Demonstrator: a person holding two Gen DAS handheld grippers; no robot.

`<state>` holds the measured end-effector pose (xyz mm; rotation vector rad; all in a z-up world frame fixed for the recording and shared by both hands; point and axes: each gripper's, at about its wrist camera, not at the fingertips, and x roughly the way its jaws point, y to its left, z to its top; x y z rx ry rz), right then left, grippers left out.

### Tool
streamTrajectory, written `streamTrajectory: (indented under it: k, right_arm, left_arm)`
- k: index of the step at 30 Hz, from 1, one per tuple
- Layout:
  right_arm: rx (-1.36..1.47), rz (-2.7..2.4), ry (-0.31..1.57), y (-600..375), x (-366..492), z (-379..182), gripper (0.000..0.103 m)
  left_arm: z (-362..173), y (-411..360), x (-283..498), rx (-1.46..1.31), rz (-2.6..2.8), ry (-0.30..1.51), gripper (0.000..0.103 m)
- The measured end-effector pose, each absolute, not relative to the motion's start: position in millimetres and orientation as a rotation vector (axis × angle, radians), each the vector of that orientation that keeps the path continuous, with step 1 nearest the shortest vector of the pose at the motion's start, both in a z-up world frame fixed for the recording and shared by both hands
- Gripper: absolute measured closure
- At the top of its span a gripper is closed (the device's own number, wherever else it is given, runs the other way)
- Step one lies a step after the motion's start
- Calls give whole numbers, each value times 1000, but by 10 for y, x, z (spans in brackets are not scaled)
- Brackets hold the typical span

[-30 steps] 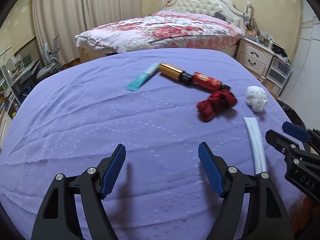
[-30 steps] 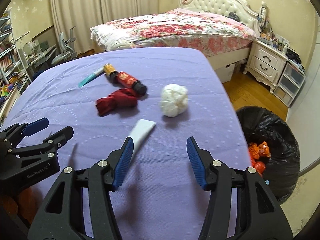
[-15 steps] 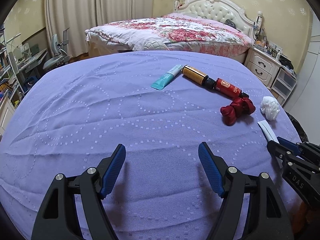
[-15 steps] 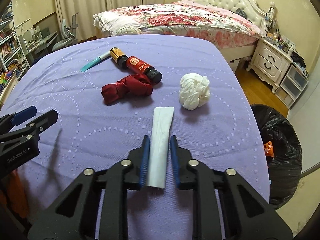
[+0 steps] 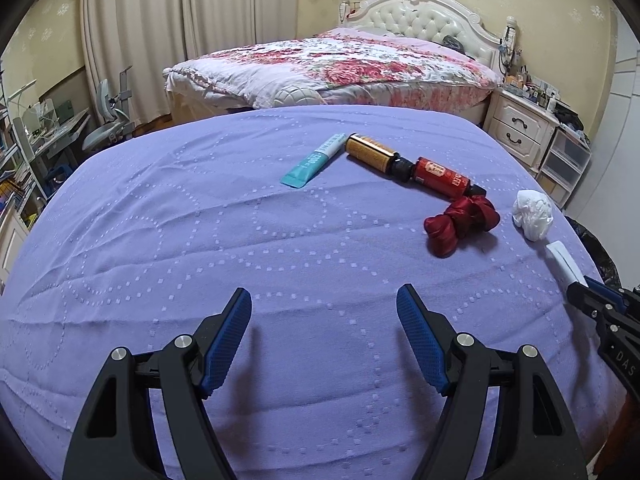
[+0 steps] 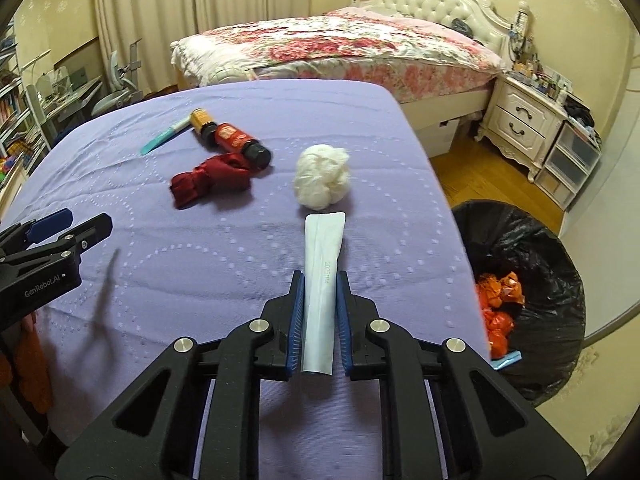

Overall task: Collect trash
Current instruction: 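Grasp the red cloth with the left gripper while the right holds the white tube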

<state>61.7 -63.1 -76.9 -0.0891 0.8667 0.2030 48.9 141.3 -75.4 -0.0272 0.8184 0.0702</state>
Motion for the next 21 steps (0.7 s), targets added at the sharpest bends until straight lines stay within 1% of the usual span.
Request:
streamTrajectory:
  k: [13,15,21]
  right_arm:
    - [-28,161,869,-945,889,-832,88]
    - [-18,162,869,-973,945,-834,88]
    - [9,168,872,-1052,1054,-856,87]
  left_arm:
    - [-761,954,852,44,4,807,30]
    - [-764,886,917,54,-9,809,28]
    - [-782,741,1145,75,-25,819,28]
